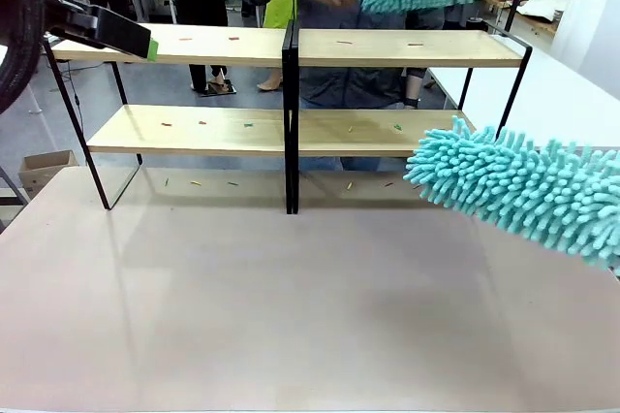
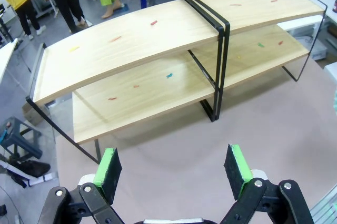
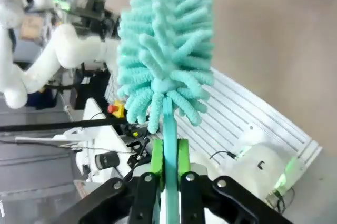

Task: Clean the shelves.
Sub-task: Clean a randomly selected level of the Shelf with the Duster.

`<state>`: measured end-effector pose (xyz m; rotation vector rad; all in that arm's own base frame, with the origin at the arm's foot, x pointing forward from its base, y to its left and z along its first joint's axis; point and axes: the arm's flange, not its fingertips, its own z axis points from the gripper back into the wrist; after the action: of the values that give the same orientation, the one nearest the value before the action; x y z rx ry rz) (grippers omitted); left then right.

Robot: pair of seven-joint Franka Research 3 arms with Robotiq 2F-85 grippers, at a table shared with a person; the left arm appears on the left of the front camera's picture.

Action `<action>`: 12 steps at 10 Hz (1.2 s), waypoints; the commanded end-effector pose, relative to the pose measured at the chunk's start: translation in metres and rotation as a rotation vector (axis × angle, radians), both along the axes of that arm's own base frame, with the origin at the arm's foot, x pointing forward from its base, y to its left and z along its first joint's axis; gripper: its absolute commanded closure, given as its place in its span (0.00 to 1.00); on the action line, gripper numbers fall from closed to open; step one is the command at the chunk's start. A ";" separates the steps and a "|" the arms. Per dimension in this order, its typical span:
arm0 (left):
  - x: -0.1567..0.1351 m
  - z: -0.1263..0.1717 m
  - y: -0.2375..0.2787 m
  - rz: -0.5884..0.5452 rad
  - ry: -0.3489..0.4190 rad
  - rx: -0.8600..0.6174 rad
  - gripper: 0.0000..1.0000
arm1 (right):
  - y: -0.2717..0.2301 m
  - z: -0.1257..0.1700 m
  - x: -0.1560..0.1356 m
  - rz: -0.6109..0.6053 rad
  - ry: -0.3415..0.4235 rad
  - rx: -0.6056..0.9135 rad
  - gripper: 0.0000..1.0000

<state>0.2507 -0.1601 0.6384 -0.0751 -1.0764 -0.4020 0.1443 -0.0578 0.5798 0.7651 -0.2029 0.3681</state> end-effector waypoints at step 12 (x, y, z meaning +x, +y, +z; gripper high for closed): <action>0.000 0.001 0.001 0.009 0.001 0.004 0.00 | 0.127 -0.118 0.142 0.036 0.176 -0.081 0.88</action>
<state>0.2516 -0.1600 0.6378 -0.0758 -1.0737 -0.4016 0.2834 0.0653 0.4683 0.7084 -0.0306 0.3374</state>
